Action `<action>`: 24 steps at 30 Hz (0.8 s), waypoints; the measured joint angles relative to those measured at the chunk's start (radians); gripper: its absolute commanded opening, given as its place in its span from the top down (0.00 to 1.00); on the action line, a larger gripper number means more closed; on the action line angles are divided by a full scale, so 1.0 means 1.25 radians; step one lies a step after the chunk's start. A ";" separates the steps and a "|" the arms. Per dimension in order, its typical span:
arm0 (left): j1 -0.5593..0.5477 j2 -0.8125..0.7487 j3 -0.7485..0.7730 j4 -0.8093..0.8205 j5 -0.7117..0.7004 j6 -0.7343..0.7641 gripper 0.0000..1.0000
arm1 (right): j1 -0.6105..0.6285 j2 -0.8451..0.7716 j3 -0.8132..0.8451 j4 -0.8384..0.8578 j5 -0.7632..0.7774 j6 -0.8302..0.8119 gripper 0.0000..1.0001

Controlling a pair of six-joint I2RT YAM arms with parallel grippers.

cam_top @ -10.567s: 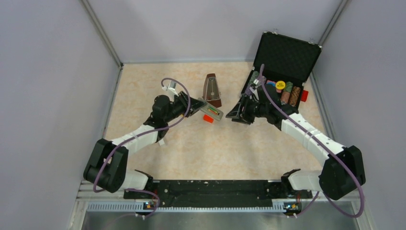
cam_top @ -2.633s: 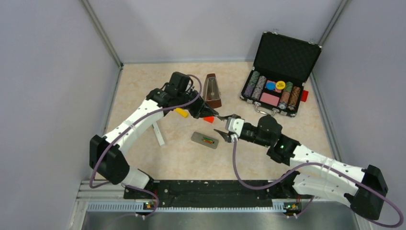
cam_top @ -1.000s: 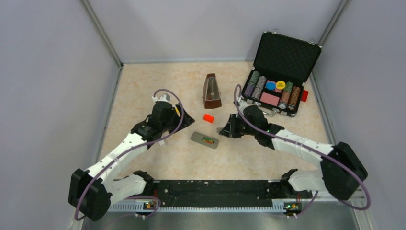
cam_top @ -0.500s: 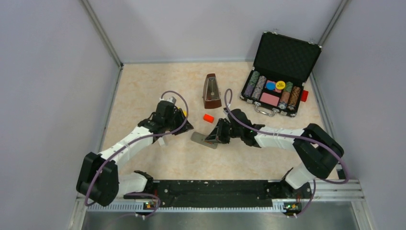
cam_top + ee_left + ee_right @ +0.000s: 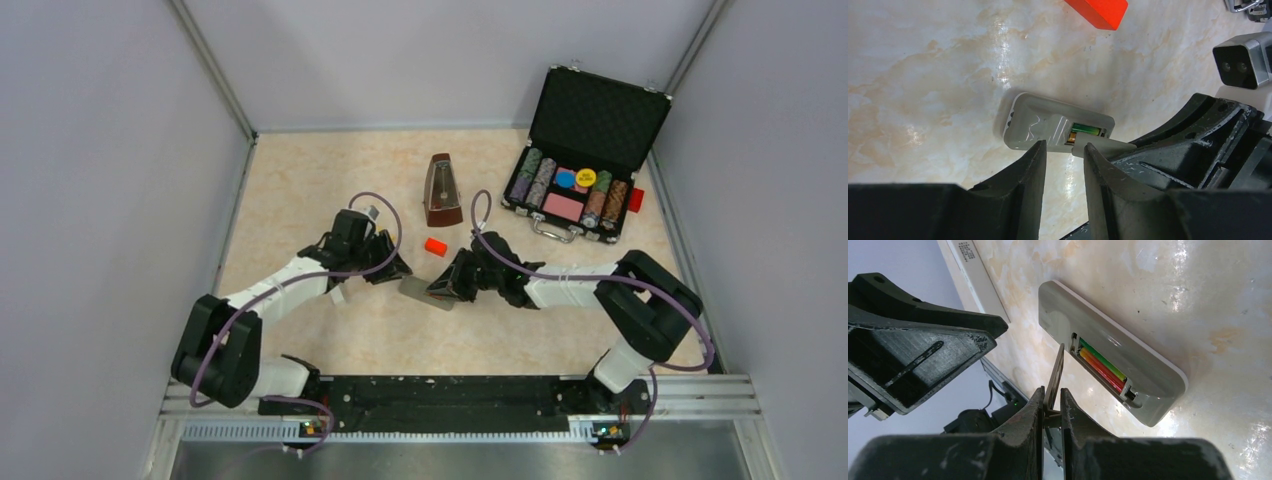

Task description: Load the batteries into the remote control

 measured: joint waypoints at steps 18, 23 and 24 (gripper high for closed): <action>0.002 0.063 -0.004 0.042 0.047 0.005 0.69 | 0.007 0.032 -0.006 0.023 0.022 0.063 1.00; 0.002 0.080 -0.004 0.061 0.063 0.004 0.69 | 0.010 0.033 -0.006 0.021 0.022 0.063 1.00; 0.002 0.081 -0.004 0.061 0.064 0.004 0.70 | 0.010 0.033 -0.006 0.019 0.023 0.062 1.00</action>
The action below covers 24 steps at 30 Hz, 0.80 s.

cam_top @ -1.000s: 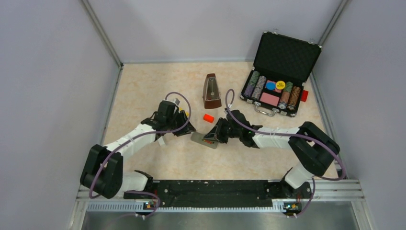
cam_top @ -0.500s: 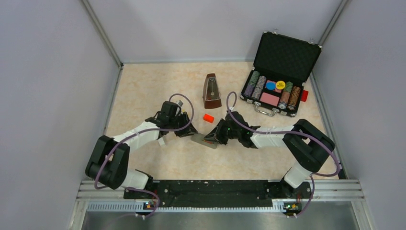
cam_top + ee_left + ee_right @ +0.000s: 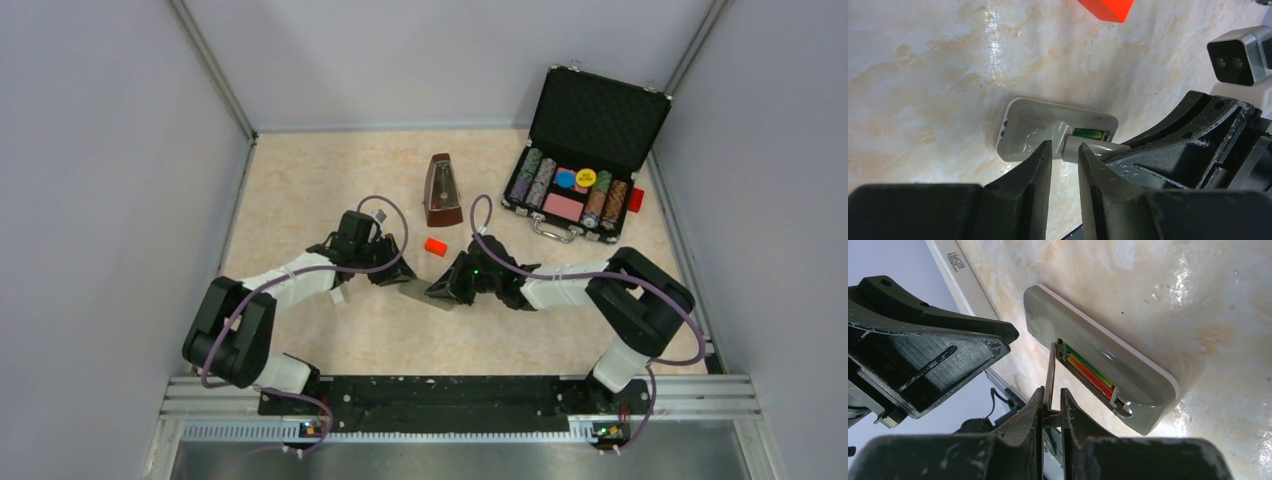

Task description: Load the batteries into the remote control

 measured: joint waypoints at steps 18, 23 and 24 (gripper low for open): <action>0.000 0.044 0.000 0.025 0.034 -0.008 0.72 | 0.000 -0.008 -0.011 0.017 0.038 0.010 1.00; 0.000 0.054 0.000 0.034 0.045 -0.011 0.72 | 0.000 -0.021 -0.021 0.013 0.038 0.013 1.00; 0.000 0.056 0.000 0.036 0.045 -0.012 0.72 | 0.000 -0.026 -0.025 0.011 0.038 0.013 1.00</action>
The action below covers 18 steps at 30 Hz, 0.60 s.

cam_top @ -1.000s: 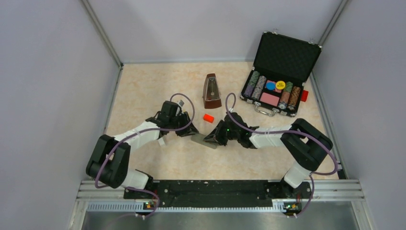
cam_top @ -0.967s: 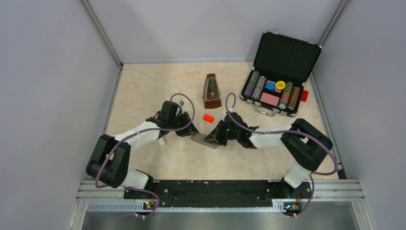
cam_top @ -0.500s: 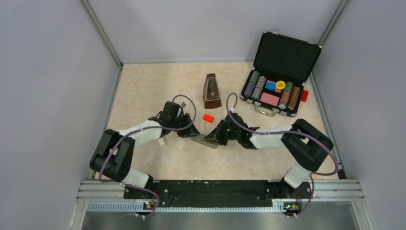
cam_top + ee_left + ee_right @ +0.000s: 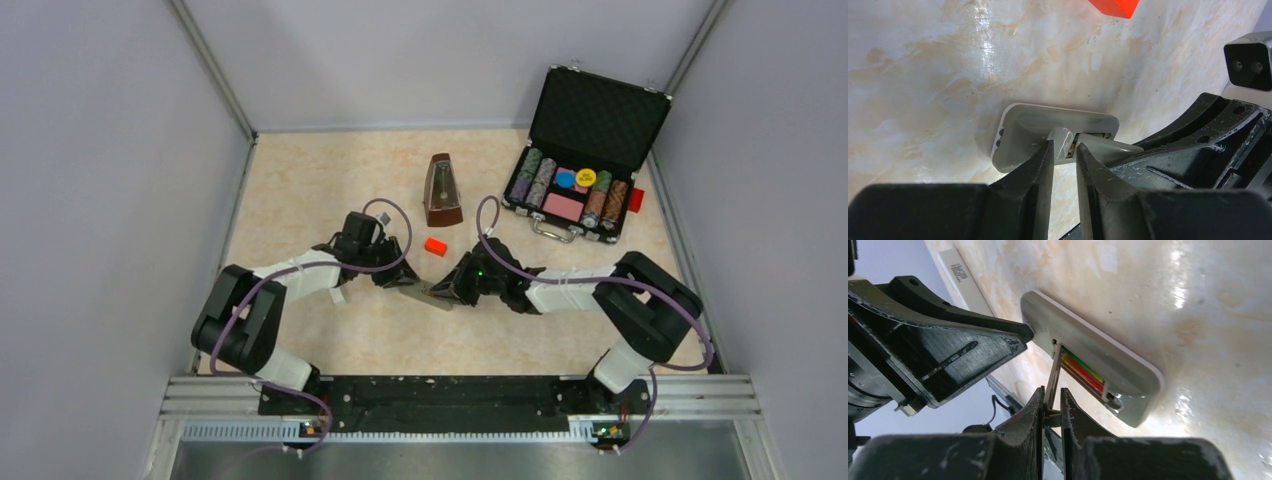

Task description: Load the batteries into the remote control

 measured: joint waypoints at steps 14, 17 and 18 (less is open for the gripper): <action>0.000 0.021 0.000 0.012 0.016 -0.006 0.74 | 0.000 -0.014 -0.015 0.014 0.005 0.001 1.00; 0.000 0.021 0.000 0.012 0.017 -0.006 0.75 | 0.000 -0.009 -0.015 0.044 0.004 0.010 1.00; 0.000 0.021 0.000 0.012 0.017 -0.006 0.75 | 0.000 -0.008 -0.015 0.052 0.004 0.013 1.00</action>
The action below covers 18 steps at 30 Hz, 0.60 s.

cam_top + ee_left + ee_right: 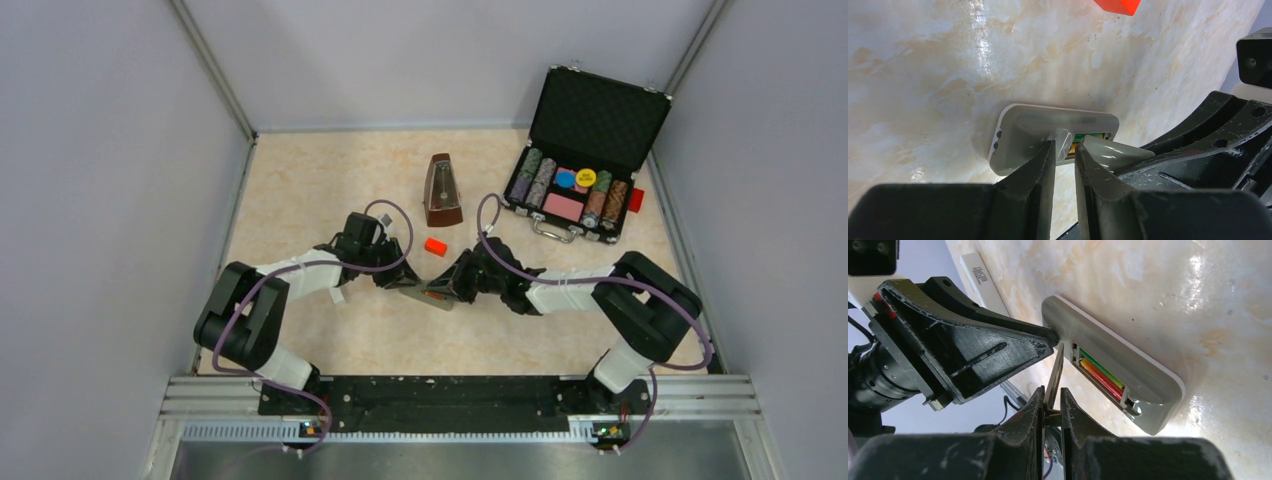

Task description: Load the batteries into the remote control

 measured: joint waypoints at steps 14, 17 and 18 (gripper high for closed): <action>0.000 0.007 0.000 0.001 0.002 -0.005 0.75 | 0.000 0.027 0.000 0.020 -0.005 0.009 1.00; 0.000 0.007 0.000 0.001 0.002 -0.006 0.75 | 0.000 0.027 0.000 0.019 -0.005 0.009 1.00; 0.000 0.007 0.000 0.001 0.002 -0.006 0.75 | 0.001 0.027 0.000 0.019 -0.005 0.009 1.00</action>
